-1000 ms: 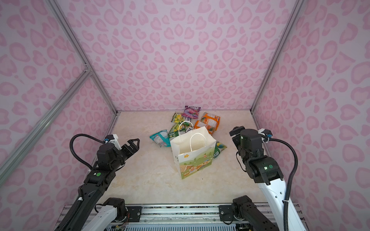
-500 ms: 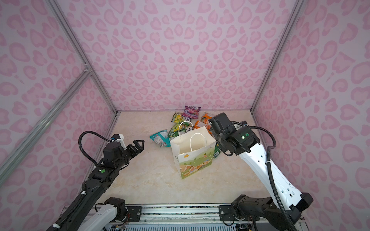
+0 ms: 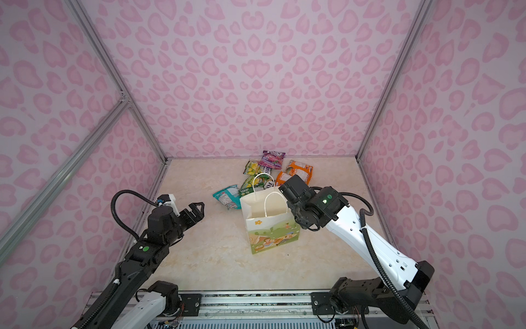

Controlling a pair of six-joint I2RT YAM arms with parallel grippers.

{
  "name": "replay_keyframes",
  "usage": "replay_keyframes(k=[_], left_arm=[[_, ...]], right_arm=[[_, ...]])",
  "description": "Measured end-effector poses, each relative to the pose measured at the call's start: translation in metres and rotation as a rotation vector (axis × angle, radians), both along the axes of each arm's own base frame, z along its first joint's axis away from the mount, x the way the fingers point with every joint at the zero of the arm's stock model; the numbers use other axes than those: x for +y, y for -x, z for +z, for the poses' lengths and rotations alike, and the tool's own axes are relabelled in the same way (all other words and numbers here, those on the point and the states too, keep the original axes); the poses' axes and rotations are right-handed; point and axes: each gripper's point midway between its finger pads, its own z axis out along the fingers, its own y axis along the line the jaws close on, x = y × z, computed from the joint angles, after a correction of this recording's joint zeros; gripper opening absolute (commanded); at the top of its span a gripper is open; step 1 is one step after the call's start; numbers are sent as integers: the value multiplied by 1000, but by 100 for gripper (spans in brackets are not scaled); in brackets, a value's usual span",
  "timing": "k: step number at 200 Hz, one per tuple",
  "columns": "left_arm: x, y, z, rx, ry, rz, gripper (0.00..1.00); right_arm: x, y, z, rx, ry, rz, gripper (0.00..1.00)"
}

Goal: Place the snacks into the paper bag
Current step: Move the paper bag to the center of the table.

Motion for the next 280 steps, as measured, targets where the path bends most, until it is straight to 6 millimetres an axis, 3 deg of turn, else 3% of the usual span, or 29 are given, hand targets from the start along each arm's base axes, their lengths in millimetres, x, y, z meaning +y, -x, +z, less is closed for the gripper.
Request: replay_keyframes(k=[13,60,121,164,200,245,280], left_arm=[[1,1,0,-2,-3,5,100],[6,5,-3,0,-13,23,99],[7,5,-3,21,-23,25,99],[4,5,2,22,-23,8,99],[-16,0,4,61,-11,-99,98],[-54,-12,-33,260,83,-252,100],[-57,-33,-76,429,103,-203,100]], right_arm=[[2,-4,2,-15,-18,-6,51],[2,-1,-18,29,-31,-5,38],[-13,-2,-24,36,-48,-14,18],[-55,-9,-14,28,4,-51,2],[-87,-10,-23,52,22,-92,0],[-119,-13,-17,37,56,-97,0],[-120,-22,-13,10,95,0,0]])
